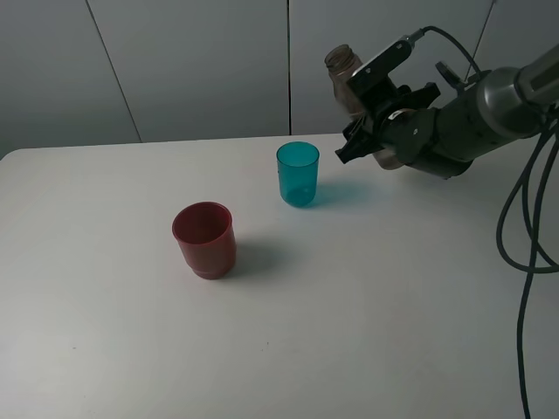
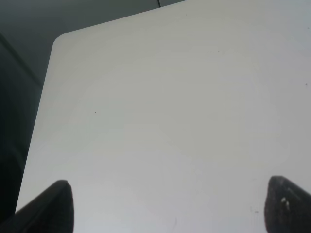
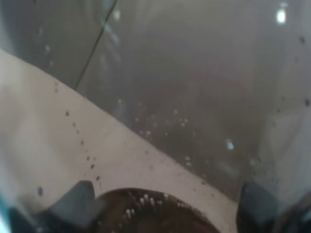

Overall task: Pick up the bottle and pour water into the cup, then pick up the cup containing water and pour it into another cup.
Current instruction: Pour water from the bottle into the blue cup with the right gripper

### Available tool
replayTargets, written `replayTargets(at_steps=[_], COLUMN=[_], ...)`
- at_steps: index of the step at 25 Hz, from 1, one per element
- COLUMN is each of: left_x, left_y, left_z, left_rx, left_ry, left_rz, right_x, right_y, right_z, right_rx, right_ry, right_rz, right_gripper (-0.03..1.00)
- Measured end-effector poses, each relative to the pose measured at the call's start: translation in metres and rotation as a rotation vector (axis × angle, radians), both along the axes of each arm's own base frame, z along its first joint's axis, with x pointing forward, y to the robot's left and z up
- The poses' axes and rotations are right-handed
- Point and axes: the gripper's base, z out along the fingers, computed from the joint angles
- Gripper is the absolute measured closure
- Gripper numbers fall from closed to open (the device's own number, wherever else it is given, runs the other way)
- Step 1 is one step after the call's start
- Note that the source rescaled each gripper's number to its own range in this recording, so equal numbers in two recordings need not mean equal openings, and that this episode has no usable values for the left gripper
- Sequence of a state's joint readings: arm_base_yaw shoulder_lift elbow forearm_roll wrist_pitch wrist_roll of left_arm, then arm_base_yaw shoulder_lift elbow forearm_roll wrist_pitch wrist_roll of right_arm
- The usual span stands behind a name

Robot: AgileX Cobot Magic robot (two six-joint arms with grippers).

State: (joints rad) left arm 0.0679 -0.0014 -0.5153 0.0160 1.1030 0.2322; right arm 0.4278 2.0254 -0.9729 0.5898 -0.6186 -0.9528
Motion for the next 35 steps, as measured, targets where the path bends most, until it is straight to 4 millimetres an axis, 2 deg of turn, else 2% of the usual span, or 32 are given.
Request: replayTargets(at_steps=[9,22,35], left_x=[0.0,0.0,0.0], left_y=[0.0,0.0,0.0], left_z=[0.0,0.0,0.0], left_rx=[0.0,0.0,0.0], left_ry=[0.0,0.0,0.0], left_rz=[0.0,0.0,0.0], right_x=[0.0018,0.002,0.0021], right_y=[-0.0009,-0.0002,0.0001], right_z=[0.0011,-0.0049,-0.0046], right_rx=[-0.359,-0.705,-0.852], right_ry=[-0.056,-0.068,-0.081], right_rz=[0.134,0.286,0.35], right_gripper=[0.95,0.95,0.95])
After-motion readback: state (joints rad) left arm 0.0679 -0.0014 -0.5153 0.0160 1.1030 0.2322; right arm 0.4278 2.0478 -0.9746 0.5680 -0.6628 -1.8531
